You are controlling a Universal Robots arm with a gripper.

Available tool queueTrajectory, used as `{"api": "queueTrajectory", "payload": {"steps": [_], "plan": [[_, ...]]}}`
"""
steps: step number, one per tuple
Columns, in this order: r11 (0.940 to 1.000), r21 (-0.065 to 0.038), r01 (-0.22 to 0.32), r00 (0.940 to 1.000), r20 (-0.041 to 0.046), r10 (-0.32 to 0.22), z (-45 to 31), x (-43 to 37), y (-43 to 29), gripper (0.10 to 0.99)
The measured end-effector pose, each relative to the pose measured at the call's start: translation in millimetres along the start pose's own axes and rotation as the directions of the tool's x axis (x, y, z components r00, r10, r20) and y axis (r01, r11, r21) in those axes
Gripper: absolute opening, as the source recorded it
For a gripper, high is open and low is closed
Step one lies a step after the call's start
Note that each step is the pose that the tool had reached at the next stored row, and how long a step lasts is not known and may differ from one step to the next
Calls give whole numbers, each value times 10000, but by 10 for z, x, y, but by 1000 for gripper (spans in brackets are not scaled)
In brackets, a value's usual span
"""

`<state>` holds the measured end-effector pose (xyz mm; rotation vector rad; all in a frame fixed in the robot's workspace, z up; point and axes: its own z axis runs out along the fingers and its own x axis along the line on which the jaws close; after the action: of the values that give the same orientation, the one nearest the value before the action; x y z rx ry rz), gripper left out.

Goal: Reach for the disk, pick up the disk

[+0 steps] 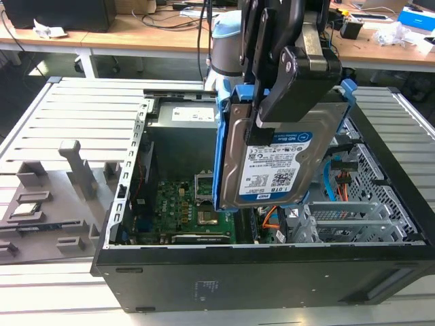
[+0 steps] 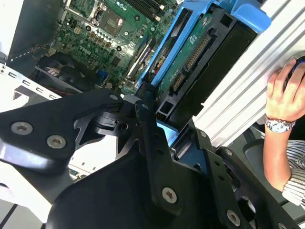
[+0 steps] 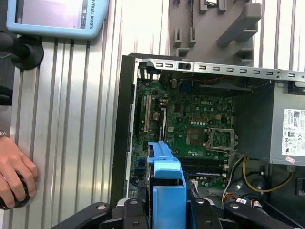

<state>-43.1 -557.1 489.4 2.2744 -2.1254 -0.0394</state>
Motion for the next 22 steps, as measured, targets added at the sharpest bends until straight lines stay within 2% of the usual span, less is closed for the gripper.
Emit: {"api": "queueTrajectory", "payload": {"steps": [22], "plan": [[10000,0,0,10000,0,0,1,223,15,365]]}}
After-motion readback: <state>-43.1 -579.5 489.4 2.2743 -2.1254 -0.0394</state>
